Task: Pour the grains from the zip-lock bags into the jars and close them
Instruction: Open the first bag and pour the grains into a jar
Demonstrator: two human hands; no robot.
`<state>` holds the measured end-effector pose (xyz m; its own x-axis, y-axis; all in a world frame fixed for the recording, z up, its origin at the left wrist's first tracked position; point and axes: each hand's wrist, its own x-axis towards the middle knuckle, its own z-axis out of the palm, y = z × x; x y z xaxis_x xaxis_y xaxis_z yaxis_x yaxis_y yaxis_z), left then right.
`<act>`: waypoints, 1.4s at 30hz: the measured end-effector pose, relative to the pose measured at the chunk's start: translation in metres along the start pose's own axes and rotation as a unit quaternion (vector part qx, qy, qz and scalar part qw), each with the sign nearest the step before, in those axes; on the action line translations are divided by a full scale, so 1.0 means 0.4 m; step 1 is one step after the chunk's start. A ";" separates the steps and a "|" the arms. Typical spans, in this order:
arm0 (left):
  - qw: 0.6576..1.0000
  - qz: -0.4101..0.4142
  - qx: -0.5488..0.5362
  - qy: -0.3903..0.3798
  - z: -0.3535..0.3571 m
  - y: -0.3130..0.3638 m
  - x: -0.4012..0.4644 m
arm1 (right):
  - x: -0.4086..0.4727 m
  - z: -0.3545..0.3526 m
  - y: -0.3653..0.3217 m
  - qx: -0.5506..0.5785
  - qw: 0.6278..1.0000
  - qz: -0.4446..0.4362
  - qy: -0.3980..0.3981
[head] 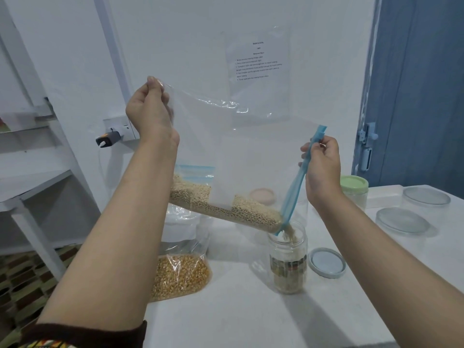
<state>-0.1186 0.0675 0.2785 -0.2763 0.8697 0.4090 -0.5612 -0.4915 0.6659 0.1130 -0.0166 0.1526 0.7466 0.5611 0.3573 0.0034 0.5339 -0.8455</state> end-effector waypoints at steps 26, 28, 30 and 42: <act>0.999 0.013 0.029 -0.025 0.017 0.020 -0.014 | 0.000 -0.015 -0.002 0.010 1.000 0.006 0.000; 0.999 0.012 0.034 -0.027 0.017 0.019 -0.014 | 0.001 -0.016 -0.003 0.011 1.000 0.006 0.003; 0.999 0.012 0.036 -0.028 0.017 0.018 -0.013 | 0.001 -0.016 -0.004 0.012 1.000 0.005 0.005; 0.998 0.026 0.044 -0.033 0.014 0.015 -0.004 | -0.002 -0.015 -0.002 0.015 1.000 0.002 0.002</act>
<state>-0.1171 0.0627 0.2855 -0.2506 0.8393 0.4826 -0.4761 -0.5408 0.6934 0.1166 -0.0213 0.1505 0.7491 0.5613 0.3519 -0.0198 0.5499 -0.8350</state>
